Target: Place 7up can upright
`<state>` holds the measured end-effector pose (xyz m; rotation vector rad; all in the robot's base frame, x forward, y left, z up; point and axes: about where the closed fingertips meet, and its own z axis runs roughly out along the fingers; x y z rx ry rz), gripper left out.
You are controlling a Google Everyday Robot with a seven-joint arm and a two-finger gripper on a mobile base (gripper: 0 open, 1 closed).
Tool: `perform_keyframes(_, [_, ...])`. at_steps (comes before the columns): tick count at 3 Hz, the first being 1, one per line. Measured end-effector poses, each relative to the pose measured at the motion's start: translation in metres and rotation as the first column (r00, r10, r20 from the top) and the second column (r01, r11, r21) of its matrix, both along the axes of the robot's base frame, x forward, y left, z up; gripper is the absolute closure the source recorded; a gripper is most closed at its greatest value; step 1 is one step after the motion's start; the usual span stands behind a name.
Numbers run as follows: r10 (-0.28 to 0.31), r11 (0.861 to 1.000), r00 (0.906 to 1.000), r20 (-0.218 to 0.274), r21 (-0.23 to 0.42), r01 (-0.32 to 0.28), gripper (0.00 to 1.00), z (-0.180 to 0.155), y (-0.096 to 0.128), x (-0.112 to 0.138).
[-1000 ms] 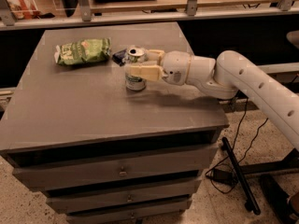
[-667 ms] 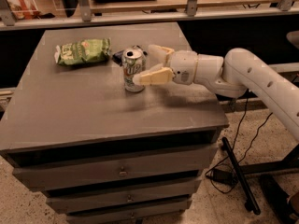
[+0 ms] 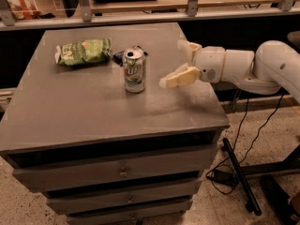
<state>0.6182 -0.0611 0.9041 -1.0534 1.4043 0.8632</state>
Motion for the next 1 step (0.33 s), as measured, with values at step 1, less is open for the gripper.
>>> perform_keyframes(1, [0.000, 1.000, 1.0000, 0.000, 0.000, 0.000, 0.00, 0.0000, 0.0000, 0.0000])
